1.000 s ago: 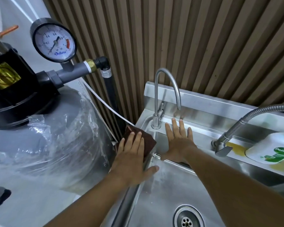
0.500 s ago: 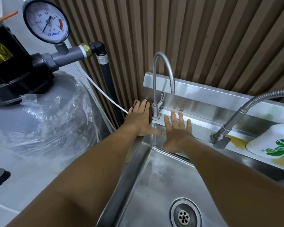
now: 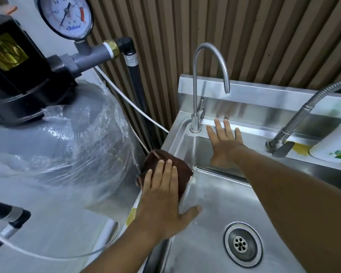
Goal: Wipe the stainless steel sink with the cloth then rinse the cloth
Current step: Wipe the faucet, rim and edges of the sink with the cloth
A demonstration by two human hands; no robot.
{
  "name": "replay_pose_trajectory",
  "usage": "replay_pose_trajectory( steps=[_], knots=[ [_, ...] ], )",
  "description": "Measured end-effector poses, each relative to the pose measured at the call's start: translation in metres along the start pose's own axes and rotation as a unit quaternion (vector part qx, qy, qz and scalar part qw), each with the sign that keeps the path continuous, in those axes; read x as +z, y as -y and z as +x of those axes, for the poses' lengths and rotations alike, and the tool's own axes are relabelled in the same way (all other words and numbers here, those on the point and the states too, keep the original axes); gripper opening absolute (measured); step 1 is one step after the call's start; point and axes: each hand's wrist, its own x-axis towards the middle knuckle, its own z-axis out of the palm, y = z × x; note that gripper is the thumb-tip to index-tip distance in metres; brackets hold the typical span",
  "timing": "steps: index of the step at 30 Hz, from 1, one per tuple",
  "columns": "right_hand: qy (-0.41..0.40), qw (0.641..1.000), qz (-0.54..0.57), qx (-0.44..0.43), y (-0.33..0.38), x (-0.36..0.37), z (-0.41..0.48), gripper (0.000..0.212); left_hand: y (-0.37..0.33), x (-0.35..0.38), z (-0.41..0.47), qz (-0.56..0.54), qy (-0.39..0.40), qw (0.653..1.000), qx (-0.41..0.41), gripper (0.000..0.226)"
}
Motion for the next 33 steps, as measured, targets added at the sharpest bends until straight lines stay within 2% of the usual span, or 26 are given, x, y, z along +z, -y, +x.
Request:
replay_pose_trajectory(
  steps=[3, 6, 13, 17, 25, 28, 33],
  knots=[
    [-0.008, 1.0, -0.002, -0.001, 0.0, 0.002, 0.0, 0.111, -0.002, -0.002, 0.005, 0.005, 0.011, 1.0, -0.016, 0.115],
    [-0.003, 1.0, 0.0, 0.0, -0.001, 0.001, -0.001, 0.111, -0.009, -0.013, 0.046, 0.01, 0.02, 0.999, -0.023, 0.116],
    [0.006, 1.0, -0.01, 0.006, -0.001, -0.001, -0.001, 0.12, -0.018, -0.024, 0.136, 0.037, 0.054, 0.997, -0.029, 0.129],
    [-0.006, 1.0, -0.008, -0.001, -0.001, 0.0, 0.0, 0.111, -0.013, -0.017, 0.11, 0.036, 0.014, 0.999, -0.017, 0.121],
    [-0.009, 1.0, 0.0, -0.017, -0.004, 0.0, -0.001, 0.108, -0.004, 0.011, -0.022, -0.017, -0.038, 0.999, -0.021, 0.11],
    [-0.019, 1.0, 0.002, -0.023, -0.005, 0.0, -0.002, 0.107, -0.008, 0.004, -0.008, -0.014, -0.007, 0.999, -0.05, 0.113],
    [-0.015, 1.0, 0.001, -0.025, -0.006, 0.002, 0.0, 0.108, -0.014, -0.015, 0.074, -0.017, 0.028, 0.997, -0.07, 0.124]
  ],
)
